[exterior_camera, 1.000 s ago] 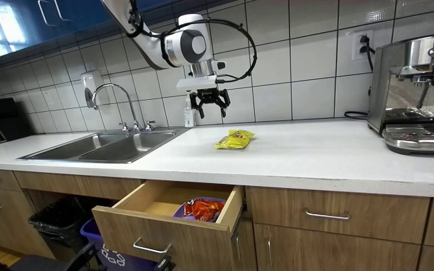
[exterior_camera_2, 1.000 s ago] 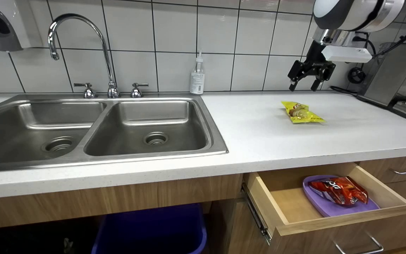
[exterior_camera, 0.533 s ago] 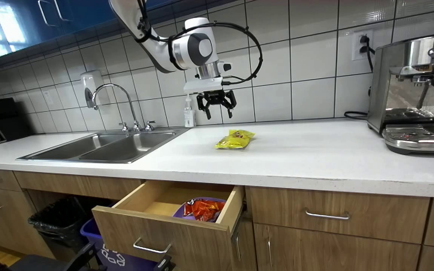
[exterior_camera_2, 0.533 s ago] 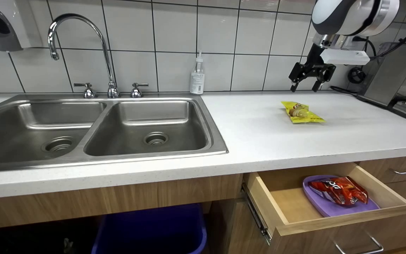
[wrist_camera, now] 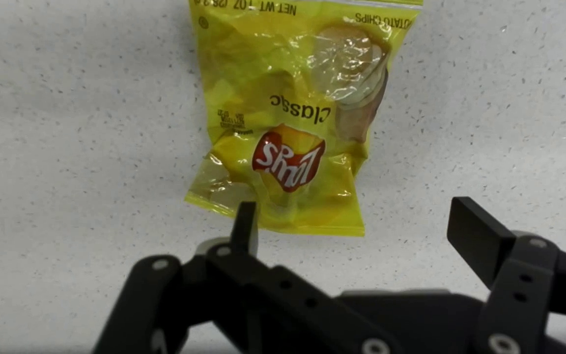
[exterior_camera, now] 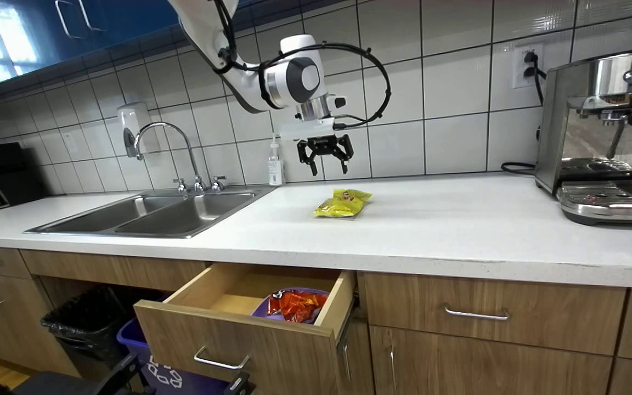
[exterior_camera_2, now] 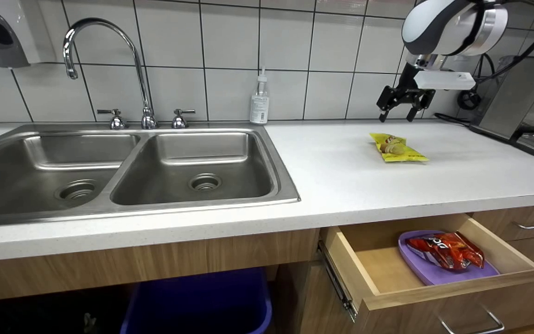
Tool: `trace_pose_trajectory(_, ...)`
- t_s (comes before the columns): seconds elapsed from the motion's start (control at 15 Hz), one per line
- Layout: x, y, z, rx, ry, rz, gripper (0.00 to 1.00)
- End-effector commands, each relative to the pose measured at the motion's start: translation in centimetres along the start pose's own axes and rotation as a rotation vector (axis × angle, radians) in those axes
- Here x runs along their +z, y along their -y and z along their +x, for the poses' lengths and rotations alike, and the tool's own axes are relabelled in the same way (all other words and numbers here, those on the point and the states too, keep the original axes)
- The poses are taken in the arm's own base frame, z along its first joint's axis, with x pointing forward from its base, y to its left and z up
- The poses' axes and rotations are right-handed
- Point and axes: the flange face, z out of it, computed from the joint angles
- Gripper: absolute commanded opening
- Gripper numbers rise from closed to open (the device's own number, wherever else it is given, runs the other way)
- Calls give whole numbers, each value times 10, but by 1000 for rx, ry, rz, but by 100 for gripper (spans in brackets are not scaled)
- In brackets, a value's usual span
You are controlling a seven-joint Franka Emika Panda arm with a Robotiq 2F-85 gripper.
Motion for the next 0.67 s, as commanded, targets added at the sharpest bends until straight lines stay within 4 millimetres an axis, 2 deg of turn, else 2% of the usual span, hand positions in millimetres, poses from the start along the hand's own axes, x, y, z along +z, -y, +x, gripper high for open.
trace_pose_trajectory(0.0, 11, -9, 19, 21, 16, -18, 100)
trace_pose_trajectory(0.6, 45, -14, 32, 48, 61, -27, 100)
